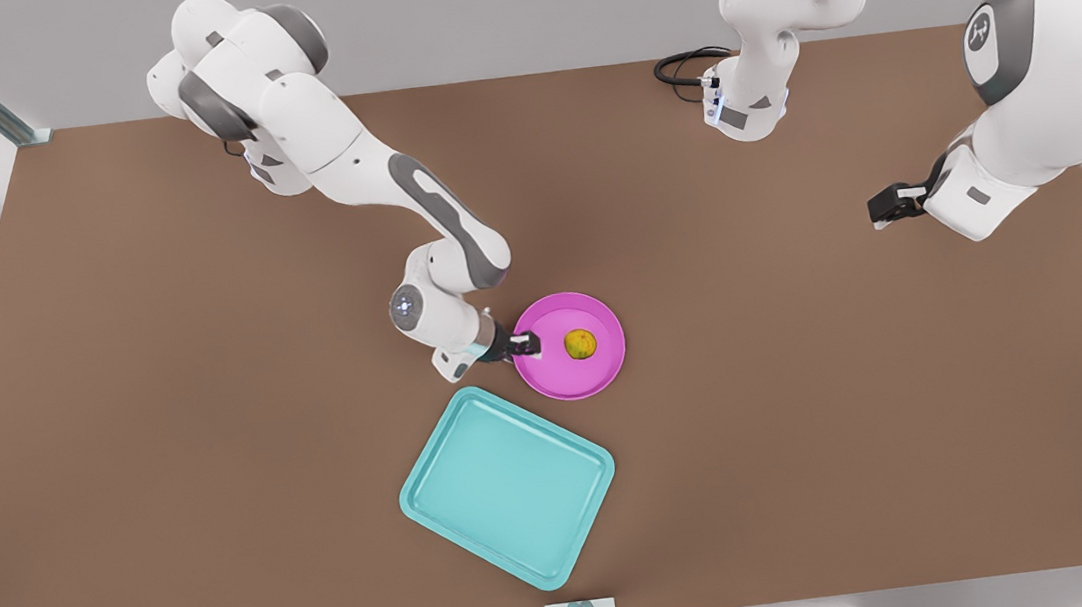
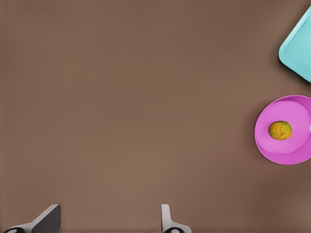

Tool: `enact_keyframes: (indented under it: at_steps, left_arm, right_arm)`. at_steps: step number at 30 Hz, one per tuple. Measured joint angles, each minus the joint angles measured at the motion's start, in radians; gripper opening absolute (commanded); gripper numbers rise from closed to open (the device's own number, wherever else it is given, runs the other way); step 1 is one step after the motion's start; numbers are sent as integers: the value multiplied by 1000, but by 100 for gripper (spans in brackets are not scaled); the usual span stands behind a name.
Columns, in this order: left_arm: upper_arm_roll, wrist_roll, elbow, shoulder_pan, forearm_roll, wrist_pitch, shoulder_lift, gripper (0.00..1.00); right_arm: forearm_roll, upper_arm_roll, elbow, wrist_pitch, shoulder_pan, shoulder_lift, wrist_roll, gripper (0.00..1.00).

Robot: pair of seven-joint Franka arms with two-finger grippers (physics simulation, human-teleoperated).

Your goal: Place the orange on the plate with the left arm and the plate on the tray with the right arm

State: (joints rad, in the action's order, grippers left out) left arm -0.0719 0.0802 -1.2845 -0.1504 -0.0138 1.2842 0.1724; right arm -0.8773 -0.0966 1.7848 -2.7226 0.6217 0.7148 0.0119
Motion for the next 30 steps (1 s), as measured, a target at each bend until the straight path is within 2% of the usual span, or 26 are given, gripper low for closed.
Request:
enact_keyframes:
  at_steps: [2, 4, 13, 15, 16, 30]
  left_arm:
    - [0, -4, 0, 0, 0, 0, 1, 100]
    - [0, -7, 1, 0, 0, 1, 2, 100]
    - [-1, -19, 0, -2, 14, -7, -2, 100]
    - [4, -22, -7, -2, 27, -8, 17, 100]
    - [7, -23, -8, -6, 31, -6, 26, 100]
    - [-32, -40, 5, 2, 65, 33, 28, 100]
  right_arm:
    - [0, 1, 0, 1, -1, 0, 0, 49]
    - [0, 1, 0, 2, -2, 1, 0, 44]
    - [1, 2, -16, 3, -1, 15, 0, 36]
    - [1, 1, -18, 4, -1, 16, 0, 29]
    - [1, 1, -18, 3, -1, 16, -1, 22]
    - [-2, 3, -55, 40, -56, -37, -6, 21]
